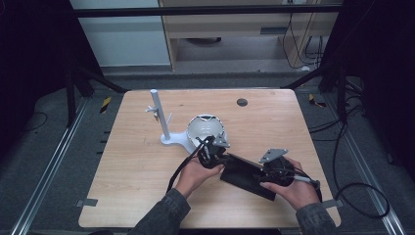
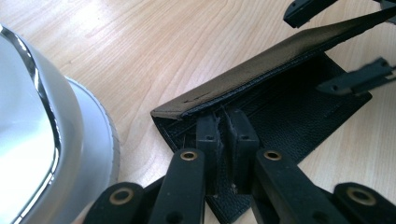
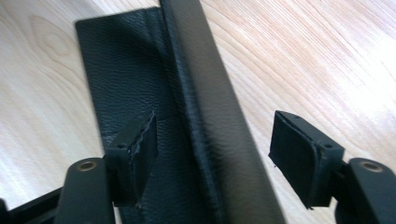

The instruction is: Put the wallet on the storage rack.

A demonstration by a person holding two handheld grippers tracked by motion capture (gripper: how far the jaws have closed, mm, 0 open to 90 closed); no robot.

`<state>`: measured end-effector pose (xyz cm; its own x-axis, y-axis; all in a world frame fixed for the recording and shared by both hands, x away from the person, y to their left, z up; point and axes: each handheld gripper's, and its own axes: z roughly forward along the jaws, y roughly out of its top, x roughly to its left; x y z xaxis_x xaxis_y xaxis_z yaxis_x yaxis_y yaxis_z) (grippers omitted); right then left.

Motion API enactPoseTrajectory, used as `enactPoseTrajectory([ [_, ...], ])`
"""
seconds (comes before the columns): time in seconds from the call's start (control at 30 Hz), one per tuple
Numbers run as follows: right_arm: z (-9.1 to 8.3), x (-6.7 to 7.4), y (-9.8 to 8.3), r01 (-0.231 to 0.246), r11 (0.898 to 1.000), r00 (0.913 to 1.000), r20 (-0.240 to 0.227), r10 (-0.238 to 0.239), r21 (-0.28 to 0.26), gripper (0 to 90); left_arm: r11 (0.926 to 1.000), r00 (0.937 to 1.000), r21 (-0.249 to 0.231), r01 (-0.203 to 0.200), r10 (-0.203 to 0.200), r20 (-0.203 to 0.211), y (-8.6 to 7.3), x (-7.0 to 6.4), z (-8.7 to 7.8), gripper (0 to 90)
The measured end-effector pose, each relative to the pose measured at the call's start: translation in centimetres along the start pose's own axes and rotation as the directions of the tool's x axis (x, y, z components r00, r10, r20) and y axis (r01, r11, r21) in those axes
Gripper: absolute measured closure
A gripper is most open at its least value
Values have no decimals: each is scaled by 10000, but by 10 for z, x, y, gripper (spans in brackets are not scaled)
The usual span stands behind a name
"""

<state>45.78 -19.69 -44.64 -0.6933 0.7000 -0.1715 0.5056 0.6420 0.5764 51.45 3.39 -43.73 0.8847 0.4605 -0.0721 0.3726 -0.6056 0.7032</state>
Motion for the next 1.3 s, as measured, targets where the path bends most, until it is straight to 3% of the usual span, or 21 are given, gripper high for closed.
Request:
enactPoseTrajectory([
  [0.33, 10, -11, 17, 721, 9952, 9969, -347, -699, 664, 498, 9991, 9994, -267, 329, -328, 52, 6, 7, 2, 845],
  [0.53, 15, -11, 23, 1284, 9866, 9912, -449, -1244, 1007, 643, 9999, 9996, -158, 64, -68, -270, 4, 2, -5, 782],
  [0.67, 17, -8, 24, 1594, 9806, 9869, -428, -1555, 1144, 764, 9999, 9988, -167, 36, -44, -494, -2, -1, -14, 664],
  [0.77, 13, -8, 24, 1787, 9787, 9839, -242, -1771, 1011, 829, 9996, 9980, -271, 50, -67, -628, -6, -4, -20, 504],
  [0.83, 9, -8, 22, 1828, 9785, 9831, -264, -1810, 956, 842, 9994, 9987, -332, -14, -2, -505, -10, -5, -24, 361],
  [0.97, -7, -11, 13, 1654, 9858, 9860, -257, -1647, 288, 844, 9974, 9984, -495, -527, 518, -206, -15, -9, -29, 172],
  [1.1, -27, -12, 6, 1586, 9853, 9871, -113, -1597, -639, 844, 9957, 9974, -618, -697, 684, -224, -15, -11, -31, 144],
  [1.3, -59, -14, 1, 1448, 9698, 9893, 110, -1455, -1964, 844, 9956, 9984, -748, -569, 565, -69, -10, -10, -34, 141],
])
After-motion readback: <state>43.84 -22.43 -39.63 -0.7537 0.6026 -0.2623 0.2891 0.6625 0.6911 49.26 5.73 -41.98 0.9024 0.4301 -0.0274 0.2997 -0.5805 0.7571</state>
